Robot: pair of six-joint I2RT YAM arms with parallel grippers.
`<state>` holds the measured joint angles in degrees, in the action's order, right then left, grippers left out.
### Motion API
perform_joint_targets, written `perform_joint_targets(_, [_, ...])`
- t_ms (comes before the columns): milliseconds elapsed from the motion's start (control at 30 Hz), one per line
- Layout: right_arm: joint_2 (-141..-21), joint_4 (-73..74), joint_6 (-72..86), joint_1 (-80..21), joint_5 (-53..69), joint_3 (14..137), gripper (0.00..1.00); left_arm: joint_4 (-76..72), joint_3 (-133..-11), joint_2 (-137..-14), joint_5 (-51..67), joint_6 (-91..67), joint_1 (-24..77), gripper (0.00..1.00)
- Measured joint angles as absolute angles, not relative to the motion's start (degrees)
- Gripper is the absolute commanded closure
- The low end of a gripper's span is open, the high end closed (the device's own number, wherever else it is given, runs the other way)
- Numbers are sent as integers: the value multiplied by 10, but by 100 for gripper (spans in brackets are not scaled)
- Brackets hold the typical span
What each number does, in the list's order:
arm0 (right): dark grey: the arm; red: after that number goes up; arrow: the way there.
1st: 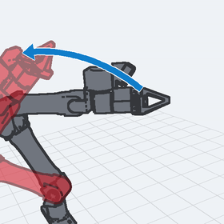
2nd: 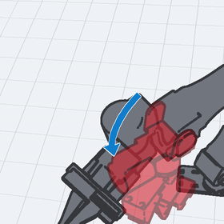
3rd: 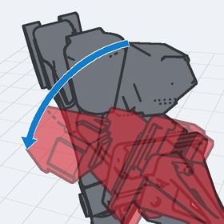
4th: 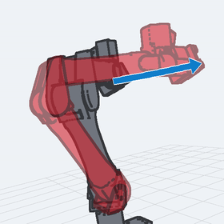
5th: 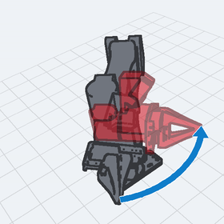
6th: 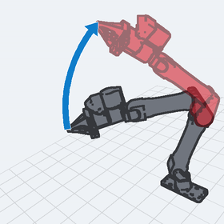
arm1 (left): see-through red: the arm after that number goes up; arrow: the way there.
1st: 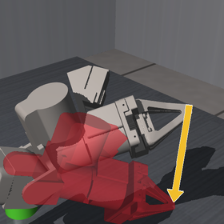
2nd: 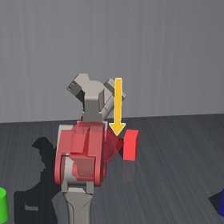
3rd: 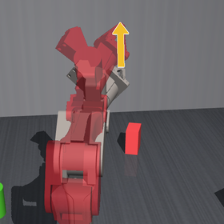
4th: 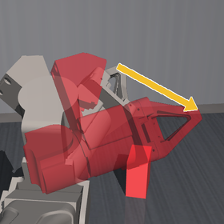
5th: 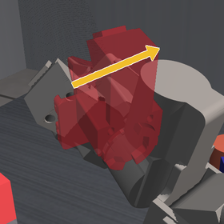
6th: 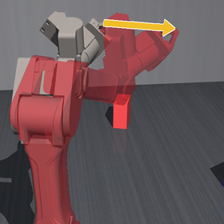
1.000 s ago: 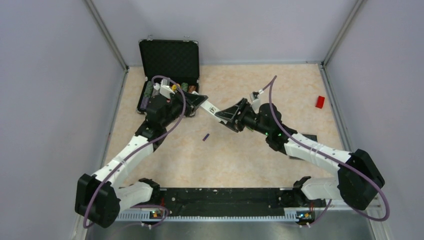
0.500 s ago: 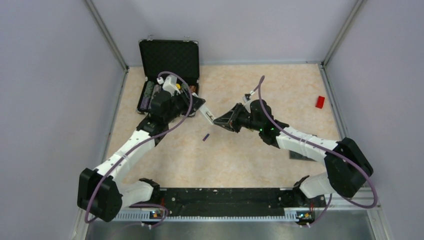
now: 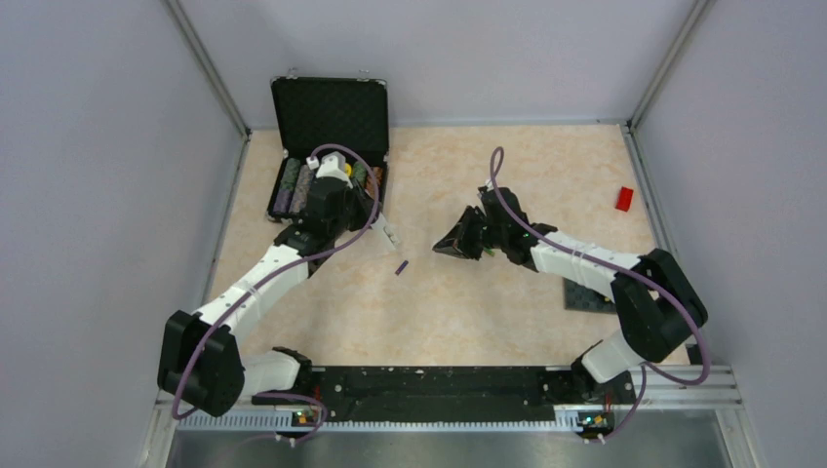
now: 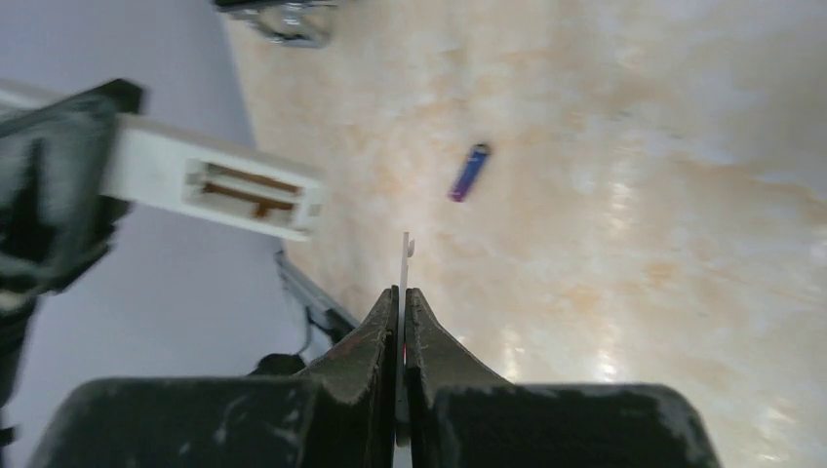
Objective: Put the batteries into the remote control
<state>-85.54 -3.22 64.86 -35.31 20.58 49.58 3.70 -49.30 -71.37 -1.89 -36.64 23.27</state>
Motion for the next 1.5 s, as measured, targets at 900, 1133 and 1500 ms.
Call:
perform_joint_targets(900, [-769,242,497,-351,-8,479,40,86,-426,-515,-10,-391,233,100])
perform_joint_targets(1133, [-876,263,448,-430,-80,643,40,185,-437,-465,-116,-405,233,100])
perform_joint_targets(1500, [-1125,351,586,-554,-173,810,44,311,-457,-401,-286,-419,232,100])
